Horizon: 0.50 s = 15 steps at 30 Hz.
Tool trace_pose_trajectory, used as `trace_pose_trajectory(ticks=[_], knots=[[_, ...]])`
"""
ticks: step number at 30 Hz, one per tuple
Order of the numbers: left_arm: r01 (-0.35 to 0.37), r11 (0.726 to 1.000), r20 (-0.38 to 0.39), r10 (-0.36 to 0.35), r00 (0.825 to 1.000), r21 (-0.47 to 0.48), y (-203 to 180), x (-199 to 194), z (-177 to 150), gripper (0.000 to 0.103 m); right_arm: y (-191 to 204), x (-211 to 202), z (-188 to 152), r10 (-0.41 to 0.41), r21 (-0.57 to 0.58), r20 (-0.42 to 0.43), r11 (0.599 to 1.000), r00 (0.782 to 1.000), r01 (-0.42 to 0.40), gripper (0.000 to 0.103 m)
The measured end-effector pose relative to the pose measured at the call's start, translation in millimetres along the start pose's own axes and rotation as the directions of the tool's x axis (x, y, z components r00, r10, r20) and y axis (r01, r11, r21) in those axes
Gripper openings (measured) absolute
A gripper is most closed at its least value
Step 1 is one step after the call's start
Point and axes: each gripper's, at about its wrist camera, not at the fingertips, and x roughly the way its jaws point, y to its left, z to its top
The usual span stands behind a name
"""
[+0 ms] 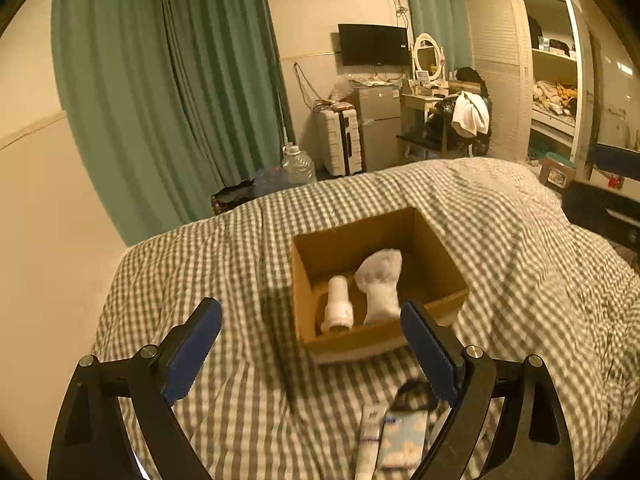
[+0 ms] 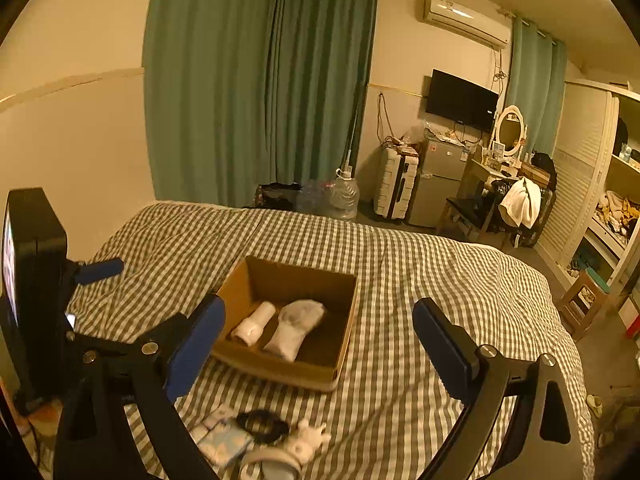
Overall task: Organize objects
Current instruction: 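Carry the hair dryer and sock into the cardboard box and open both tools, then grasp the BOP toothpaste tube with the left tool while the right tool grasps the tape roll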
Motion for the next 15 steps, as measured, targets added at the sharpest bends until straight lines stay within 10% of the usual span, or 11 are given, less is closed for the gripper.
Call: trace_pose_trajectory(ticks=[15], knots=[[-0.094,0.993,-0.158,0.082,0.984,-0.072,-22,56,-144,0.094,40,71,-165,0.054,0.015,-0.327,0.999,0.943,-0.052,0.097]])
